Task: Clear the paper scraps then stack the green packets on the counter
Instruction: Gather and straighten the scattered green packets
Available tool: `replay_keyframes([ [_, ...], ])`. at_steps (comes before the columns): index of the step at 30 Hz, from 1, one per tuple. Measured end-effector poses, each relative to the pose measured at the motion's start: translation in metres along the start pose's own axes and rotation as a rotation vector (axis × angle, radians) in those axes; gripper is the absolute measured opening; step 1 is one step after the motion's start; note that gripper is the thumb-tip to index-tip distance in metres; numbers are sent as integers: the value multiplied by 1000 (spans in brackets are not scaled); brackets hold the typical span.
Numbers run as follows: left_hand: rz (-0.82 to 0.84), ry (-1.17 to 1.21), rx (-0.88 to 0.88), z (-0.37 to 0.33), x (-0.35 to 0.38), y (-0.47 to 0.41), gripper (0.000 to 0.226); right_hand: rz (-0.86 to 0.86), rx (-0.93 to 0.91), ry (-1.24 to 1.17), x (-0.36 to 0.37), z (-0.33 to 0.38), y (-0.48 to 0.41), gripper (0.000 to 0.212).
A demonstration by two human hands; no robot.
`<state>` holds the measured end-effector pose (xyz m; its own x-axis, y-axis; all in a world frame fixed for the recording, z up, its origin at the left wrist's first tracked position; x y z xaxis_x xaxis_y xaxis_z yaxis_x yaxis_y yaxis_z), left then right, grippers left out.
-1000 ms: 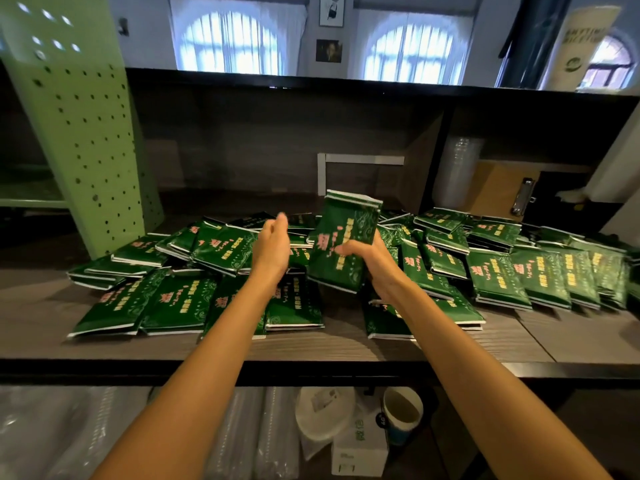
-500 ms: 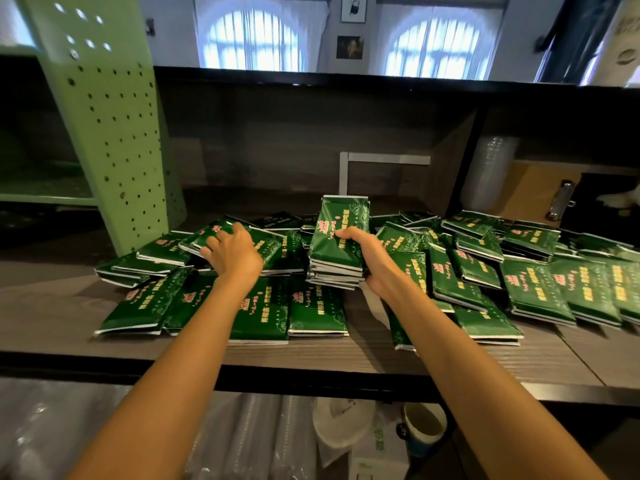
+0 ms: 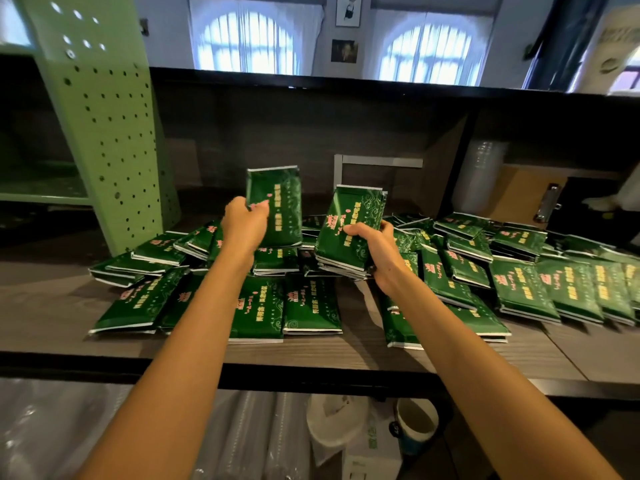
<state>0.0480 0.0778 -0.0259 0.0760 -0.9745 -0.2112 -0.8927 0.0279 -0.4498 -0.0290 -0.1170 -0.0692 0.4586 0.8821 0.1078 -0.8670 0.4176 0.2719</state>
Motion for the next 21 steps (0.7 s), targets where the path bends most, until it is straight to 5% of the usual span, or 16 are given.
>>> replay_keyframes([
  [3,168,319,-7,-17,23,17,11,-25,-21,22,-10,0,1,97],
  [9,313,425,-58,-28,75,53,15,-21,-63,-14,-20,1,10,74],
  [16,367,432,-33,-29,93,71,25,114,2,50,-27,-11,29,126],
  [19,401,448,0,-29,92,71,7,53,-12,55,-38,-15,22,118],
  [21,262,381,-15,-21,83,66,15,19,-8,20,-39,-15,22,118],
])
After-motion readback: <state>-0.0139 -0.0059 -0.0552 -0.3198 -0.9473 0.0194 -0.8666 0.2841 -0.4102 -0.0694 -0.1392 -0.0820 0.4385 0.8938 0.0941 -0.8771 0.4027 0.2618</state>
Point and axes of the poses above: each hand's wrist, its own y-axis away from the middle knuckle, its own x-axis out of the palm, z = x × y, the point moved 5 cm from there along -y, towards the middle knuckle, and after that the axes turned 14 degrees about x, right-handed, at the moved point
